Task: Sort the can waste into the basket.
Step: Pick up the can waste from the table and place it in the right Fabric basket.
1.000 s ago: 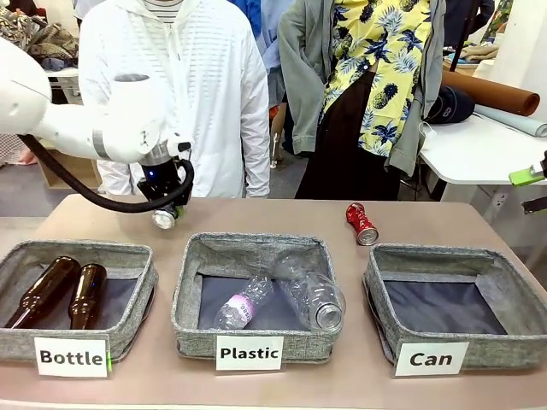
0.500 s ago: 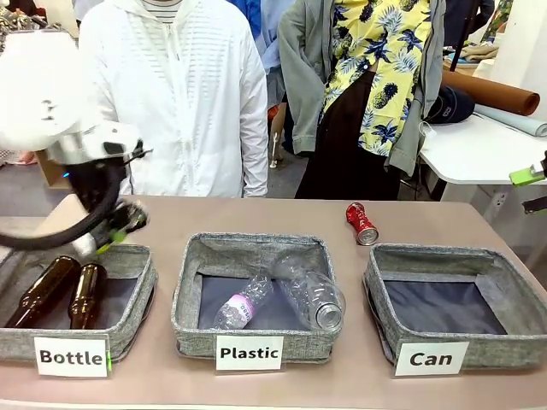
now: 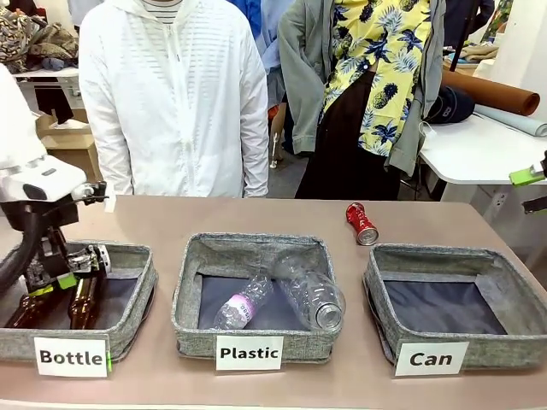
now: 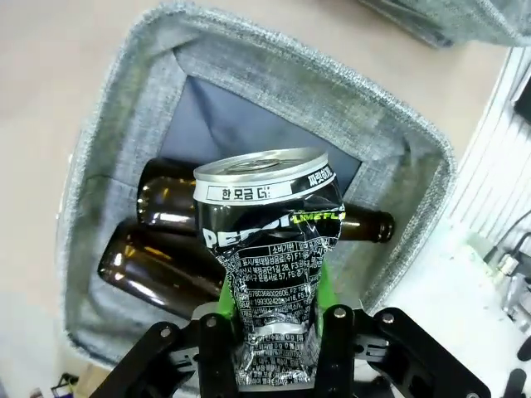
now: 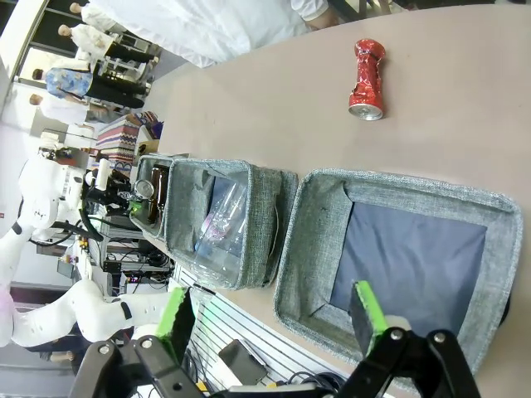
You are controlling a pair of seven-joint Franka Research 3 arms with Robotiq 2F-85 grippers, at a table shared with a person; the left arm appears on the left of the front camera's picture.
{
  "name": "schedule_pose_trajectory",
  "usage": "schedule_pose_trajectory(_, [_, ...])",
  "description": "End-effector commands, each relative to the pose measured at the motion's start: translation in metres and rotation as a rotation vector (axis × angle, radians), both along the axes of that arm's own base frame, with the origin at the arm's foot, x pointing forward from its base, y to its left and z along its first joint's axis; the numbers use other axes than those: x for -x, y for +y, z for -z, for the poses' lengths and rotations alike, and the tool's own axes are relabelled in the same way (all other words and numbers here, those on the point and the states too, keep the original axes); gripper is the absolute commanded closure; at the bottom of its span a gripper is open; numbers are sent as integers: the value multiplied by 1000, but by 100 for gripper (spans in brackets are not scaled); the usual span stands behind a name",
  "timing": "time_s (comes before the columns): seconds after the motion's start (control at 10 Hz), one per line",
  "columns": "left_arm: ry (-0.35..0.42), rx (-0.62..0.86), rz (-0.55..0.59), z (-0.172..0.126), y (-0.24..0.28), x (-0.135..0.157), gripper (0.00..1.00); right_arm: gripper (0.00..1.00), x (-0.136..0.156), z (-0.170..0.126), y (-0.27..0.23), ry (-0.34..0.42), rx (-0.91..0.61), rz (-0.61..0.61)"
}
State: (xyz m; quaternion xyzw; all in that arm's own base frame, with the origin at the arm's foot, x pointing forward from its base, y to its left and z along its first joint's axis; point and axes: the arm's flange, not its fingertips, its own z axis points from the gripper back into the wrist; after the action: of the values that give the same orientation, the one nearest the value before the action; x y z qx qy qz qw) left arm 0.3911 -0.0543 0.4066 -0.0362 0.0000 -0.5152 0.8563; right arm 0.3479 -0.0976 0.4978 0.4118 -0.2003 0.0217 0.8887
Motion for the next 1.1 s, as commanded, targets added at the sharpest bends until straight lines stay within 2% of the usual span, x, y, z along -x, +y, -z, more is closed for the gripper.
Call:
schedule_pose_trajectory(0.0, [35, -43, -10, 2, -13, -2, 100, 0, -3, -2, 2, 1, -3, 13])
schedule_pose_trajectory(0.1, [35, -43, -10, 2, -13, -2, 100, 0, -3, -2, 2, 1, -3, 13])
schedule_pose_trajectory(0.2, [14, -10, 0, 4, -7, 0, 61, 0, -3, -2, 2, 1, -3, 13])
schedule_pose_trajectory(0.3, [-75, 184, -91, -10, -34, 17, 61, 0, -3, -2, 2, 1, -3, 13])
schedule_pose_trajectory(0.5, [-236, 163, 54, -57, -115, 62, 61, 0, -3, -2, 2, 1, -3, 13])
schedule_pose_trajectory(0.7, [-327, 135, 266, -89, -204, 85, 61, 0, 0, 0, 0, 0, 0, 0])
schedule_pose_trajectory(0.8, [-365, 129, 358, -108, -261, 90, 61, 0, 17, -33, -23, -44, 55, 11])
schedule_pose_trajectory(1.0, [-419, 142, 513, -131, -365, 90, 61, 0, 57, -68, -80, -107, 107, -13])
